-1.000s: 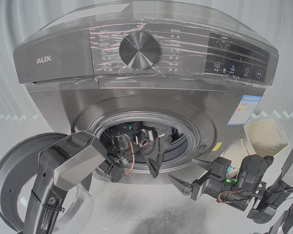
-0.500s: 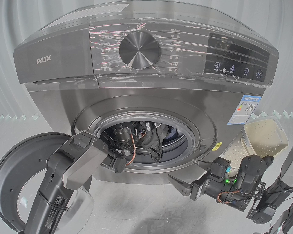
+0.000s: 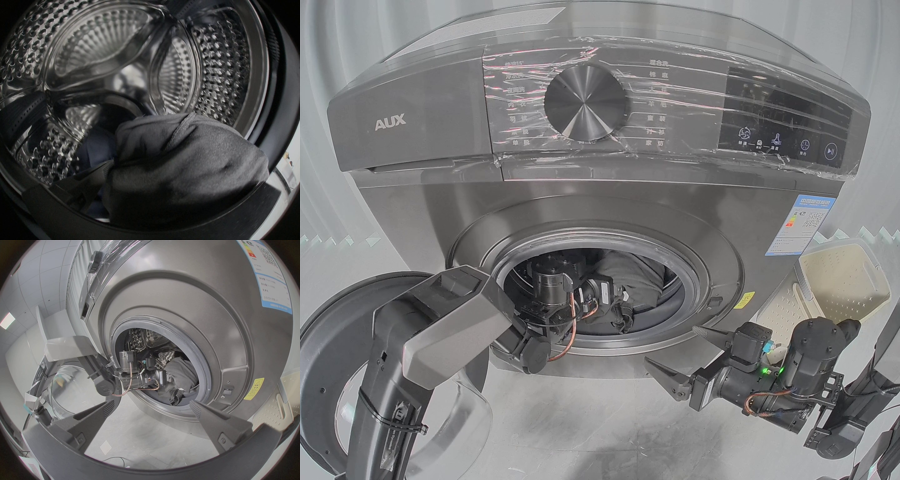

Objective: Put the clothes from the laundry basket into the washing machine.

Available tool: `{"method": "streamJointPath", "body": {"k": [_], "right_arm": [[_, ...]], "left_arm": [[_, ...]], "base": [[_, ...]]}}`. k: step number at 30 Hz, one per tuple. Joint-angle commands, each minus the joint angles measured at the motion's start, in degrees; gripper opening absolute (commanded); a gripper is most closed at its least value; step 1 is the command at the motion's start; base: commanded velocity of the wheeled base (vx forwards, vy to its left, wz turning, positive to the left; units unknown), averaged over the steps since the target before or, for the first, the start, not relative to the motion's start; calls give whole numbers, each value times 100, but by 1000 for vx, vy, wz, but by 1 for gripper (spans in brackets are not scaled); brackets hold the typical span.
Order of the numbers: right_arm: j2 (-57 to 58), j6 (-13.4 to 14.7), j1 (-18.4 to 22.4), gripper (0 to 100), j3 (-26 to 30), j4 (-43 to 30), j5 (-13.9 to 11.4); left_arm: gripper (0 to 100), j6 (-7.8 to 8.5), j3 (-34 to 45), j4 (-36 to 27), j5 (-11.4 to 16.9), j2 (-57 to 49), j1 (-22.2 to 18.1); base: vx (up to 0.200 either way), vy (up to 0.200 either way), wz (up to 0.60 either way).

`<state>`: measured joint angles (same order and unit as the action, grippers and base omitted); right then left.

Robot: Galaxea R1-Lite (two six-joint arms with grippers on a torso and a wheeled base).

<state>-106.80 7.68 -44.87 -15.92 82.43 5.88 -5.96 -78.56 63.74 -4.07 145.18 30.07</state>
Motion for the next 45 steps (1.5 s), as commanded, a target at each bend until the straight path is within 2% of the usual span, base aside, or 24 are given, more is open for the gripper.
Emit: {"method": "streamJointPath", "body": {"k": [1,8,11,12,14,16,17,18,19,27,33,34,35,37,38,39,45], "right_arm": [[1,5,5,100,-8,1,1],[-7,5,-4,100,-8,1,1],[-16,5,-13,100,-25,1,1],[-16,5,-13,100,-25,1,1],[-16,5,-13,100,-25,1,1],[-16,5,-13,100,-16,1,1],[-16,5,-13,100,-8,1,1],[-25,5,-13,100,-16,1,1],[-25,5,-13,100,-16,1,1],[-69,5,-13,100,-16,10,1],[-86,5,-13,100,1,10,-8],[-86,5,-13,100,1,10,-8],[-86,5,-13,100,1,10,-8],[-86,5,-13,100,1,10,-8],[-86,5,-13,100,1,10,-8],[-86,5,-13,100,1,10,-8],[-86,5,-13,100,10,10,-8]], "left_arm": [[100,-19,675,-389,214,-701,201],[100,69,816,-486,293,-596,218],[100,130,622,-451,258,-288,192],[0,139,411,-442,214,-192,165],[0,104,-63,-442,100,-42,148],[0,78,-661,-433,-226,160,78],[0,78,-661,-433,-226,160,78],[0,69,-1171,-398,-419,336,-37],[0,60,-1347,-372,-463,406,-63],[0,51,-2348,-345,-612,784,-248],[0,51,-2375,-328,-612,846,-256],[100,34,-2366,-336,-612,828,-248],[100,16,-2322,-345,-604,819,-239],[100,-142,-2173,-363,-612,775,-204],[100,-248,-1918,-415,-612,652,-177],[100,-283,-1663,-442,-612,512,-160],[100,-283,-178,-618,-331,-262,42]], "base": [[0,0,0],[0,0,0],[0,0,0],[0,0,0],[0,0,0],[0,0,0],[0,0,0],[0,0,0],[0,0,0],[0,0,0],[0,0,0],[0,0,0],[0,0,0],[0,0,0],[0,0,0],[0,0,0],[0,0,0]]}}
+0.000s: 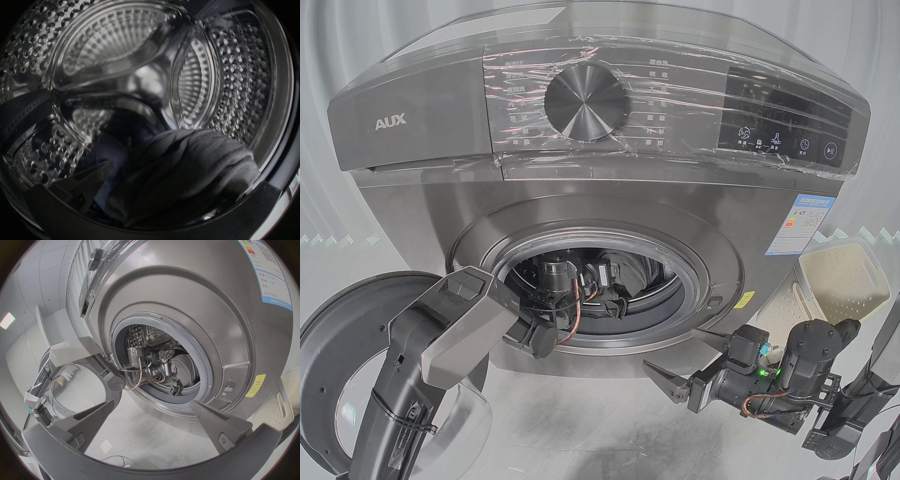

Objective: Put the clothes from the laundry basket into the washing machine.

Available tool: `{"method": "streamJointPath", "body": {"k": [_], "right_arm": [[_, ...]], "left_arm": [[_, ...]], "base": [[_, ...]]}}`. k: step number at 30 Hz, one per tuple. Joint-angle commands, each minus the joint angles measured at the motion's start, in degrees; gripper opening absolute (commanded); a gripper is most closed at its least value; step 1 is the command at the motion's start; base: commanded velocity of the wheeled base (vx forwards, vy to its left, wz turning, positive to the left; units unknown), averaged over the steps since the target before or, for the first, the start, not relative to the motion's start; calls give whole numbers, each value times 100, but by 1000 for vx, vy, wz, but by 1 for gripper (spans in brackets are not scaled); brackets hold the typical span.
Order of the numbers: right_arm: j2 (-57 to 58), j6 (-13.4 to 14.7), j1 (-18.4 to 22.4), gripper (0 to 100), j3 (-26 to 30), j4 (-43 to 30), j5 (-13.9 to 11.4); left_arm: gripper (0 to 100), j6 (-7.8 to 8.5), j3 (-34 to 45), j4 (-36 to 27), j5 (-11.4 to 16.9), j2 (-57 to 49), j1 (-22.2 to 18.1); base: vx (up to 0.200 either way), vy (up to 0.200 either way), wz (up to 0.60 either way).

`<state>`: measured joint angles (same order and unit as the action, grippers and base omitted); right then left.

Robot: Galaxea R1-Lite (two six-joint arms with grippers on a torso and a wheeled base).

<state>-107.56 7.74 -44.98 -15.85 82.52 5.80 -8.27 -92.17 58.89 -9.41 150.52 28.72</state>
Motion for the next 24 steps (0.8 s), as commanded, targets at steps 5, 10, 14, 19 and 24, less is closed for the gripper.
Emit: {"method": "streamJointPath", "body": {"k": [5,10,14,19,24], "right_arm": [[-11,-1,-10,100,3,1,0],[-11,-1,-10,100,3,1,0],[-11,-1,-10,100,3,1,0],[-11,-1,-2,100,3,1,0],[-11,-1,-2,100,3,1,0]], "left_arm": [[100,9,1755,-361,387,-1165,274],[100,185,1949,-589,528,-1297,283],[100,246,2081,-598,625,-1376,292],[100,352,2810,-598,1319,-1763,380],[100,413,3126,-598,1767,-1991,415]], "base": [[0,0,0],[0,0,0],[0,0,0],[0,0,0],[0,0,0]]}}
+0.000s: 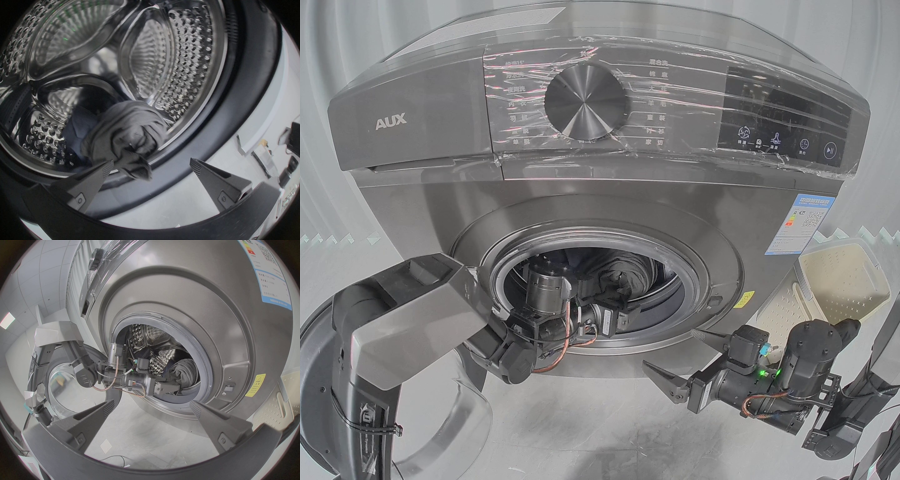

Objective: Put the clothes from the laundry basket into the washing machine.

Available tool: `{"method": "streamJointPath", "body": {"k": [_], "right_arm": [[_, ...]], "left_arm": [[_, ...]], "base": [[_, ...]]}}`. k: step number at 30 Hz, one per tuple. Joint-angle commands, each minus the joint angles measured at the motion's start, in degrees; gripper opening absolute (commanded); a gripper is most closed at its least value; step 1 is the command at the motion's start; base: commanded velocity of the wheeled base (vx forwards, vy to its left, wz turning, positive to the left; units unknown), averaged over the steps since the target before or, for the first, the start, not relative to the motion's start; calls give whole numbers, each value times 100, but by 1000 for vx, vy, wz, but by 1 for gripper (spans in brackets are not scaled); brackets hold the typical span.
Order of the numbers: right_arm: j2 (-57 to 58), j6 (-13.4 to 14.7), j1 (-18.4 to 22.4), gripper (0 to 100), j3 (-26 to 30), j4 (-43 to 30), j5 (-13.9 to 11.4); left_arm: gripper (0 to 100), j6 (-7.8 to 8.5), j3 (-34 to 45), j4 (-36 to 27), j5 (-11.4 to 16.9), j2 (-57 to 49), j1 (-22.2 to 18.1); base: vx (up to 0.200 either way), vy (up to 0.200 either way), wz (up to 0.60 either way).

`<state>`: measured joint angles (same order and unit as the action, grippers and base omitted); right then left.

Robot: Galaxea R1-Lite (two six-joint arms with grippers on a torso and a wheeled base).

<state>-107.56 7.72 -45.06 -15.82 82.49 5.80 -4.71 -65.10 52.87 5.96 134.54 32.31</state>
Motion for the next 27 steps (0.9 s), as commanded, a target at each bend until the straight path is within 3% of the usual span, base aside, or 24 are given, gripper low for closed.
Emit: {"method": "streamJointPath", "body": {"k": [1,7,11,17,21,22,27], "right_arm": [[-11,2,6,100,-8,4,0],[-55,2,6,100,-26,4,0],[-64,11,14,100,-35,4,0],[-72,2,14,100,-61,12,-9],[-64,2,14,100,-79,12,-9],[-55,2,14,100,-79,12,-9],[-55,2,14,100,-79,21,-9]], "left_arm": [[100,75,489,13,309,-428,74],[100,22,6,224,327,-85,101],[100,31,-530,435,2,398,83],[100,14,-961,443,-113,820,74],[100,49,-1356,452,-447,1180,30],[0,40,-1506,452,-517,1286,30],[0,14,-2191,514,-789,1558,4]], "base": [[0,0,0],[0,0,0],[0,0,0],[0,0,0],[0,0,0],[0,0,0],[0,0,0]]}}
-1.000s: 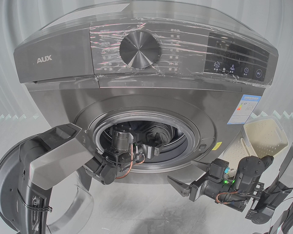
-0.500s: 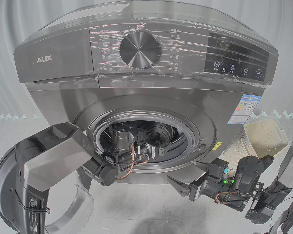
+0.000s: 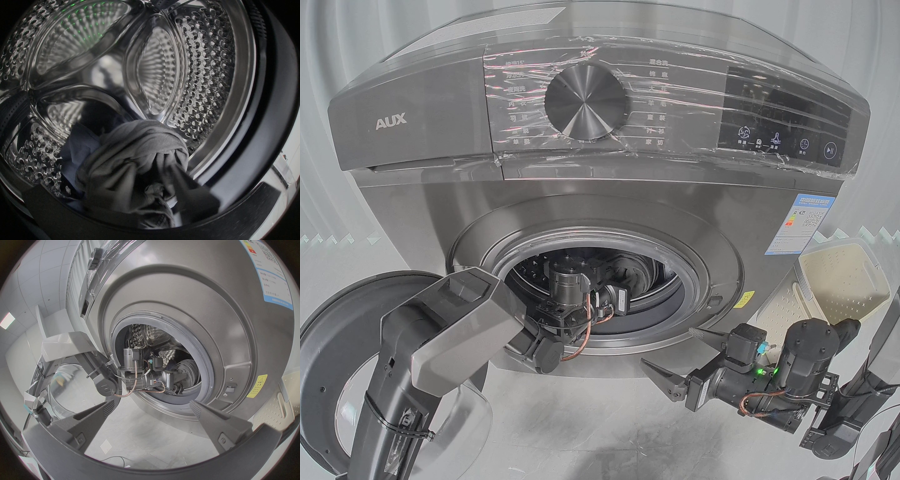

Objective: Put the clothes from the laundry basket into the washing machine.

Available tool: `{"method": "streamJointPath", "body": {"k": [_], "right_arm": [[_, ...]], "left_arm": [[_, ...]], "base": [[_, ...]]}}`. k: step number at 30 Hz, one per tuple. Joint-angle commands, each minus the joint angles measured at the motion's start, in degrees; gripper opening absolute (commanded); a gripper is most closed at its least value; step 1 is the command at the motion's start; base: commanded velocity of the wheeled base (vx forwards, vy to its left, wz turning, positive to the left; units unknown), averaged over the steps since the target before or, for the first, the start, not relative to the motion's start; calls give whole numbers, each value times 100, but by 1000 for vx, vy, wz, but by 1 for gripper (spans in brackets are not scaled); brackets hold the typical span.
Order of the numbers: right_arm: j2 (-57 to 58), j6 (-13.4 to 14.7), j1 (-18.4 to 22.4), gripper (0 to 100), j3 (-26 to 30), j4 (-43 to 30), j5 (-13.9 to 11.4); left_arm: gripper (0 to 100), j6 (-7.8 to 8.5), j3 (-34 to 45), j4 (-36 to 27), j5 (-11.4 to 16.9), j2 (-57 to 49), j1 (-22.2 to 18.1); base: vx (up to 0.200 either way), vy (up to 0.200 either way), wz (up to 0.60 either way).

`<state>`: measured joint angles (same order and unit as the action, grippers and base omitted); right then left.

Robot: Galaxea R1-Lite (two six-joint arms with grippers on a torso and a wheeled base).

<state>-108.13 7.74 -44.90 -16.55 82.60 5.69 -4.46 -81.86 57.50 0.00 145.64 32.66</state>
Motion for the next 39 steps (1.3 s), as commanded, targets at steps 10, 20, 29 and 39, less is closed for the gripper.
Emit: {"method": "streamJointPath", "body": {"k": [10,20,29,39], "right_arm": [[11,-1,-19,100,-102,10,2],[3,-1,-28,100,-102,10,2],[-6,-1,-19,100,-94,10,-7],[-59,-1,-37,100,-102,10,-7]], "left_arm": [[0,-11,-2088,367,-712,878,-348],[0,-28,-2748,226,-888,1142,-418],[100,-125,-2238,244,-888,1010,-383],[100,-169,-216,244,-492,-53,-111]], "base": [[0,0,0],[0,0,0],[0,0,0],[0,0,0]]}}
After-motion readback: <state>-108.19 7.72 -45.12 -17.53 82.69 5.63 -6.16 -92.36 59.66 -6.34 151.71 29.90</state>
